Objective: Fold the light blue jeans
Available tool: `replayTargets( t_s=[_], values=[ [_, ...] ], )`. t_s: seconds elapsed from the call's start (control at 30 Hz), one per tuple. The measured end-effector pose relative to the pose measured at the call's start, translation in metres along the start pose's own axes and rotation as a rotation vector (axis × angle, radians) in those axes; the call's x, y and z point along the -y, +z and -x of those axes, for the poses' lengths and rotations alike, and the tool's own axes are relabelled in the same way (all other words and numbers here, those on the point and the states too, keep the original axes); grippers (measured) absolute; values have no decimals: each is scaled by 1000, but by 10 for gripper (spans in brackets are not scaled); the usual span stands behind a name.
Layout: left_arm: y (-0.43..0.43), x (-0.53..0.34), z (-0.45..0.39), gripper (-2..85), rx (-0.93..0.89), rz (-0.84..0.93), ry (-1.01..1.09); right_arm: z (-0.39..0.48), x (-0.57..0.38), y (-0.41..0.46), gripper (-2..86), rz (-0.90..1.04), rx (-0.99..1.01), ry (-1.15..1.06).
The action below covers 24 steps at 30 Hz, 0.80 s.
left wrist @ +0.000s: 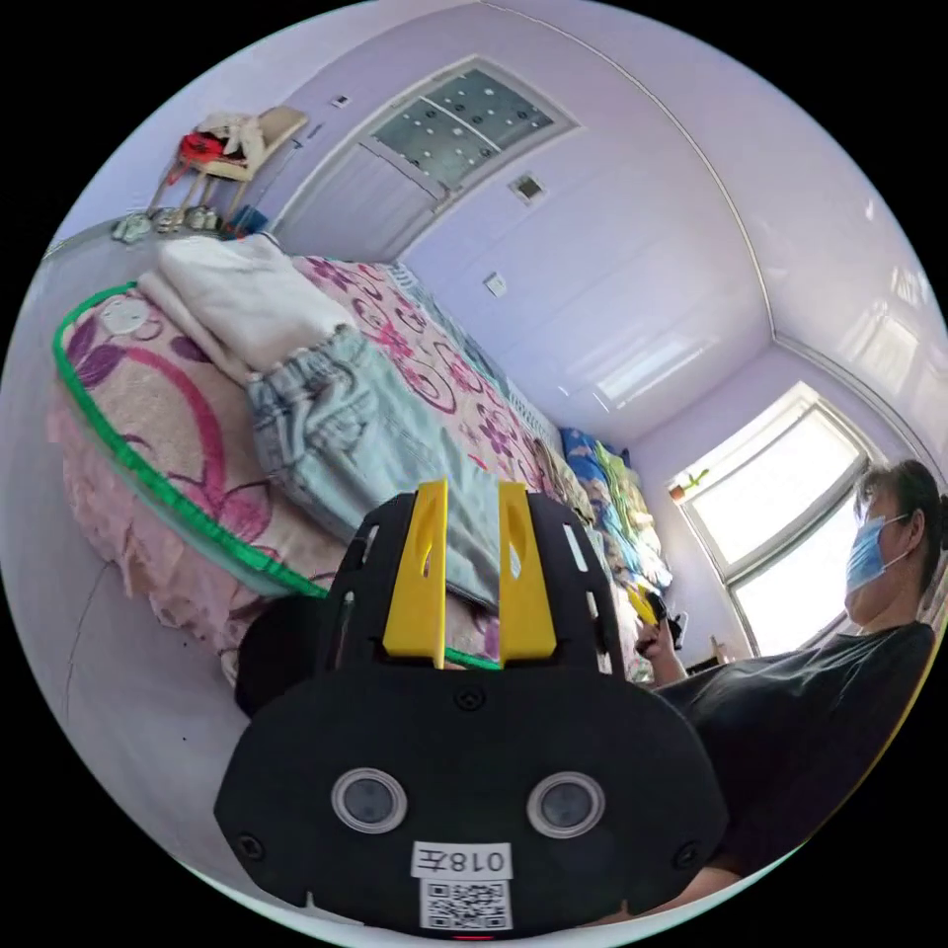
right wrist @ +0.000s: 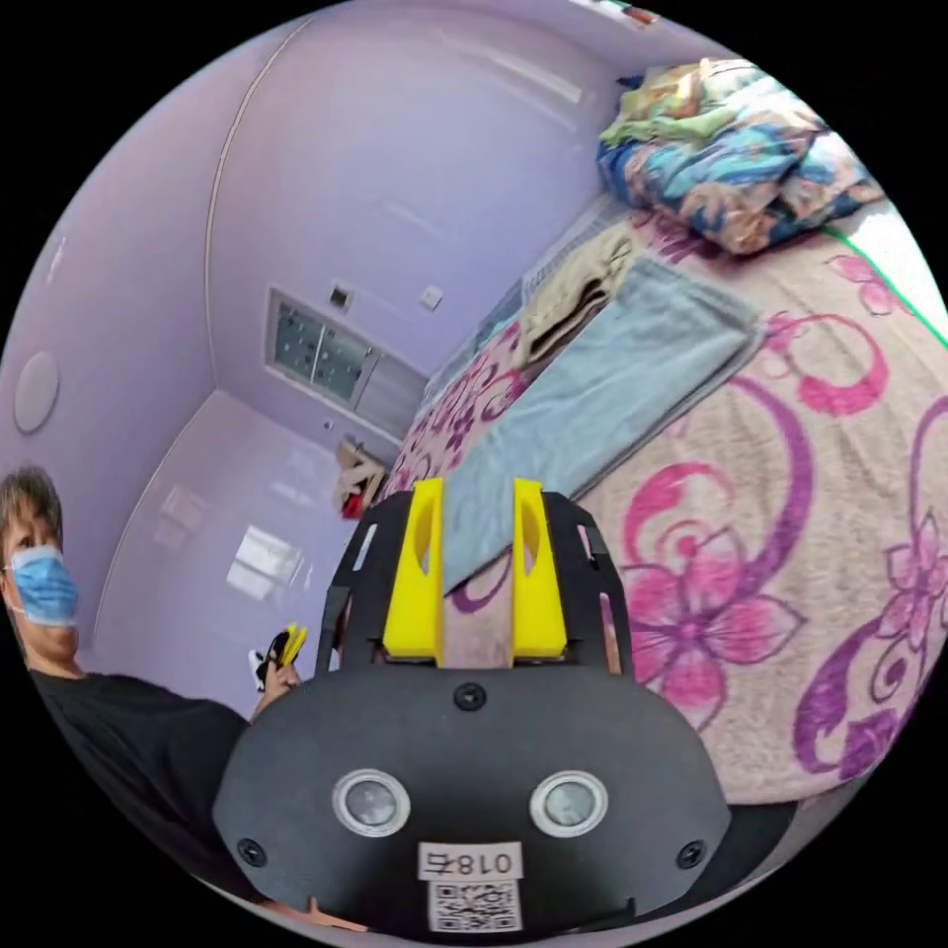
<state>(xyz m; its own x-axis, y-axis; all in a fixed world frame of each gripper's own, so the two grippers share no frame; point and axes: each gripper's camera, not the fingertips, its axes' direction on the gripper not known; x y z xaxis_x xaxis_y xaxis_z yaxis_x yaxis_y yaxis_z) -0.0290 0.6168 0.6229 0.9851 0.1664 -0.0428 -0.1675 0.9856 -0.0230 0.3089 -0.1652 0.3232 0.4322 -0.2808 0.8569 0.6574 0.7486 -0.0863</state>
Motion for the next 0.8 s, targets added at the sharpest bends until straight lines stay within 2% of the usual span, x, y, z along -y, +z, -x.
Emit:
replayTargets(
  t_s=[0.13,0.23,0.33,0.6,0.8],
  values=[
    [65,17,-50,73,-124,62,9,-63,63,-64,125,-149,-113,156],
    [100,25,-76,66,-216,80,-28,-107,93,-77,131,-182,-28,299],
    [121,36,-105,65,-219,123,-2,-134,110,-83,131,-188,30,393],
    [166,70,-158,64,-177,222,74,-136,146,-88,125,-123,86,368],
    [252,75,-209,64,-282,391,152,-122,167,-82,131,-64,49,349]
  ],
)
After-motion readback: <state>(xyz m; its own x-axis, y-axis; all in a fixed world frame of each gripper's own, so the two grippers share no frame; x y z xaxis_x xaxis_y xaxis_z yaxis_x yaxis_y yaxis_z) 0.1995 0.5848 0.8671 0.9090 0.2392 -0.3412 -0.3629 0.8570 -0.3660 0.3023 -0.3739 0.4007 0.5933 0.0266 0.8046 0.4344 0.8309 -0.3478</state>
